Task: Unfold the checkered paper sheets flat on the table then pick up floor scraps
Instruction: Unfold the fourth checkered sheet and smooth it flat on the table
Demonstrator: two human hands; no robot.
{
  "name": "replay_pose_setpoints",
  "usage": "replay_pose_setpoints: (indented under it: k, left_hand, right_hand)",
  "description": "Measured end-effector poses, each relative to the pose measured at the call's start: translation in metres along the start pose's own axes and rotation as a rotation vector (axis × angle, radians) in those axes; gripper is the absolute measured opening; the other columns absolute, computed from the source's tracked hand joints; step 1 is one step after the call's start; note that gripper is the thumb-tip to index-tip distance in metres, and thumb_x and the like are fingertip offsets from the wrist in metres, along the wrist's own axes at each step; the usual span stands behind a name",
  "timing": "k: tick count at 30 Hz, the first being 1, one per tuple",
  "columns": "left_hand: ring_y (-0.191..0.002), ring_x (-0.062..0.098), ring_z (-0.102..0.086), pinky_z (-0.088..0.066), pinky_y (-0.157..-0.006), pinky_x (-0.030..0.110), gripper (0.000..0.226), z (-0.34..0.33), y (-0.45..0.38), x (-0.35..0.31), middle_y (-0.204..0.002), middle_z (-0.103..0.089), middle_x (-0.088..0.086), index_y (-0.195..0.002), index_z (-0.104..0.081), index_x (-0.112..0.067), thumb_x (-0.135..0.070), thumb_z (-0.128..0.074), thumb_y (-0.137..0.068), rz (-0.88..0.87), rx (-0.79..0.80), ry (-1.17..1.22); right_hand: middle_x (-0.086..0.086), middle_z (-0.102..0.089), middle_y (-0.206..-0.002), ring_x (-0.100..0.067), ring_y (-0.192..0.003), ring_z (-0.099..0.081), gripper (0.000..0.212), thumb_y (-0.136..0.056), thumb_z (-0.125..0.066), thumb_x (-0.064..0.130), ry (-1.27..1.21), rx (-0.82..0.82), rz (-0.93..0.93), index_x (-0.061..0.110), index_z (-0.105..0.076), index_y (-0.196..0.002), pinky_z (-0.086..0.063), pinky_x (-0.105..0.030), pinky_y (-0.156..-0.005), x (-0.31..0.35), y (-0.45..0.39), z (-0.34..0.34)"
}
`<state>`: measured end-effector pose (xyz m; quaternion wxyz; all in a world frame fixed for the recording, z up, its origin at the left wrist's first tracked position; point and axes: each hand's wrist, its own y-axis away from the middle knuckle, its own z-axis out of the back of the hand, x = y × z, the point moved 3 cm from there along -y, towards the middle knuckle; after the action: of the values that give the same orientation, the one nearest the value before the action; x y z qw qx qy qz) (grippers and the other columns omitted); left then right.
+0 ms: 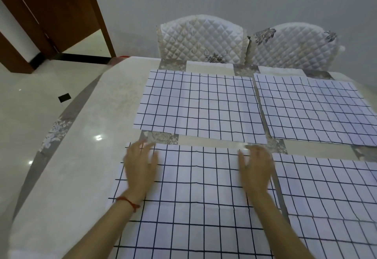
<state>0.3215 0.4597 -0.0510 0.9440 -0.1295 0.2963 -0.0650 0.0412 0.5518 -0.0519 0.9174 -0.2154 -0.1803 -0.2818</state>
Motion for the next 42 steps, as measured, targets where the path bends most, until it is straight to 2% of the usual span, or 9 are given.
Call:
replay_pose_setpoints:
  k: [3,6,9,19,24,28,32,37,42]
  left_hand:
    - [-0.13,0.033,-0.043,-0.036,-0.103,0.053,0.032,-0.037,0.043,-0.046,-0.137,-0.05,0.013,-0.119,-0.058,-0.016,-0.024,-0.053,-0.088,-0.227,0.293,-0.102]
    - [-0.146,0.022,-0.009,0.003,-0.117,0.044,0.049,-0.063,0.067,-0.042,-0.157,-0.016,0.001,-0.144,-0.023,-0.026,-0.041,-0.02,-0.098,-0.168,0.492,-0.272]
    - [-0.133,0.025,-0.042,0.004,-0.112,0.042,0.063,-0.055,0.074,-0.037,-0.144,-0.045,0.003,-0.136,-0.044,-0.022,-0.047,-0.003,-0.095,-0.232,0.542,-0.39]
    - [-0.131,0.026,-0.044,-0.001,-0.109,0.042,0.059,-0.051,0.071,-0.032,-0.143,-0.046,0.0,-0.136,-0.044,-0.024,-0.053,-0.018,-0.091,-0.257,0.592,-0.436]
    - [-0.133,0.027,-0.041,-0.003,-0.11,0.044,0.063,-0.054,0.072,-0.032,-0.144,-0.044,0.002,-0.137,-0.042,-0.022,-0.054,-0.011,-0.092,-0.279,0.57,-0.423]
    - [-0.143,0.024,0.001,0.01,-0.114,0.045,0.066,-0.062,0.073,-0.026,-0.156,-0.007,-0.004,-0.145,-0.005,-0.031,-0.061,-0.003,-0.086,-0.294,0.558,-0.388]
    - [-0.138,0.02,0.024,0.017,-0.113,0.044,0.069,-0.066,0.073,-0.023,-0.153,0.013,-0.009,-0.14,0.014,-0.035,-0.067,0.014,-0.078,-0.308,0.56,-0.376]
    - [-0.142,0.027,0.018,0.014,-0.114,0.05,0.067,-0.062,0.088,-0.049,-0.155,0.014,0.004,-0.145,0.004,-0.026,-0.058,-0.019,-0.091,-0.187,0.535,-0.341]
    - [-0.134,0.022,-0.04,0.0,-0.112,0.042,0.058,-0.053,0.146,-0.081,-0.144,-0.045,0.0,-0.137,-0.041,-0.029,-0.059,-0.028,-0.088,-0.599,0.692,-0.333]
  right_hand:
    - [-0.011,-0.057,-0.13,-0.029,-0.123,-0.051,0.03,-0.09,-0.055,0.021,-0.039,0.224,0.264,0.012,-0.059,-0.119,-0.034,-0.047,-0.104,0.052,0.037,-0.029]
    - [-0.002,-0.038,-0.149,-0.022,-0.139,-0.031,0.04,-0.095,-0.041,0.027,0.046,0.396,0.445,0.019,-0.046,-0.134,-0.017,-0.044,-0.115,0.071,0.056,-0.056]
    - [0.012,0.003,-0.155,-0.009,-0.143,0.01,0.05,-0.099,-0.023,0.041,0.082,0.54,0.394,0.029,-0.014,-0.146,0.01,-0.033,-0.116,0.052,0.06,-0.07]
    - [-0.003,-0.001,-0.159,-0.021,-0.146,0.004,0.055,-0.098,-0.02,0.04,0.243,0.414,-0.188,0.021,-0.006,-0.148,0.002,-0.048,-0.119,-0.018,0.045,-0.028]
    - [-0.004,-0.035,-0.15,-0.024,-0.139,-0.032,0.051,-0.096,-0.021,0.04,0.192,0.413,0.293,0.021,-0.038,-0.14,0.0,-0.04,-0.114,0.056,0.107,-0.03]
    - [0.01,0.015,-0.153,-0.012,-0.142,0.017,0.056,-0.096,-0.018,0.048,0.176,0.422,0.002,0.034,0.011,-0.142,0.02,-0.034,-0.114,0.009,0.129,-0.029]
    - [0.013,0.019,-0.151,-0.007,-0.139,0.022,0.055,-0.093,-0.01,0.05,0.221,0.368,-0.112,0.036,0.016,-0.14,0.015,-0.036,-0.115,-0.024,0.136,-0.01]
    - [0.012,0.019,-0.15,-0.007,-0.139,0.021,0.057,-0.096,-0.021,0.046,0.21,0.369,-0.137,0.035,0.012,-0.141,0.013,-0.036,-0.116,-0.022,0.136,-0.005]
    - [0.01,0.02,-0.151,-0.009,-0.139,0.021,0.058,-0.096,-0.02,0.047,0.236,0.38,-0.128,0.033,0.015,-0.14,0.012,-0.037,-0.116,-0.025,0.137,-0.007]
